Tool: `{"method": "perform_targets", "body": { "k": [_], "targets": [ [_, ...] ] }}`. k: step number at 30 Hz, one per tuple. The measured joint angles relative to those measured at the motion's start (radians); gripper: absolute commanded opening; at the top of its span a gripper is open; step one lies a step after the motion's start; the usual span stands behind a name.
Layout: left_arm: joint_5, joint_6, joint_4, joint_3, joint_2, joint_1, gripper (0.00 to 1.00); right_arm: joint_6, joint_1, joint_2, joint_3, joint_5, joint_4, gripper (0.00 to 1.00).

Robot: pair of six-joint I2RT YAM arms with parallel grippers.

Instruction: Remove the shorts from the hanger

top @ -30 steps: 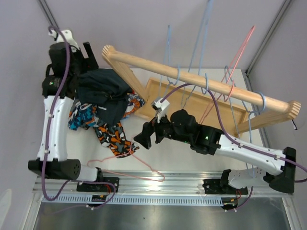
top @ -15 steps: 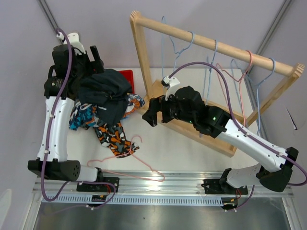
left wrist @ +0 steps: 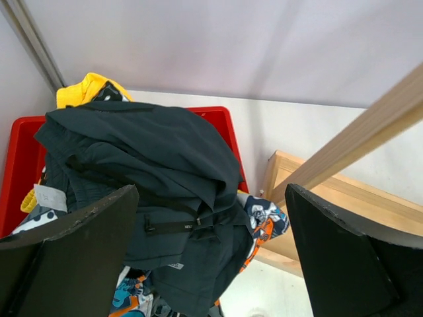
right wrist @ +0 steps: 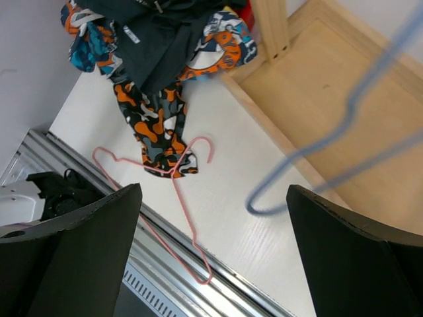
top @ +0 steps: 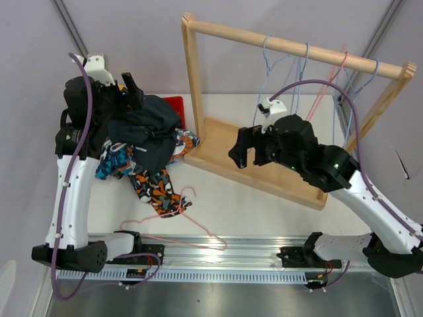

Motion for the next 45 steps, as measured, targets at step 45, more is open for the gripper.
{"method": "perform_targets", "body": {
  "k": [45],
  "targets": [
    [0.075,-0.051,0.051,-0.336,-0.398,-0.019,0.99,0.089,0.438,0.393,-0.286,-0.006,0.436,0.89]
  ]
}}
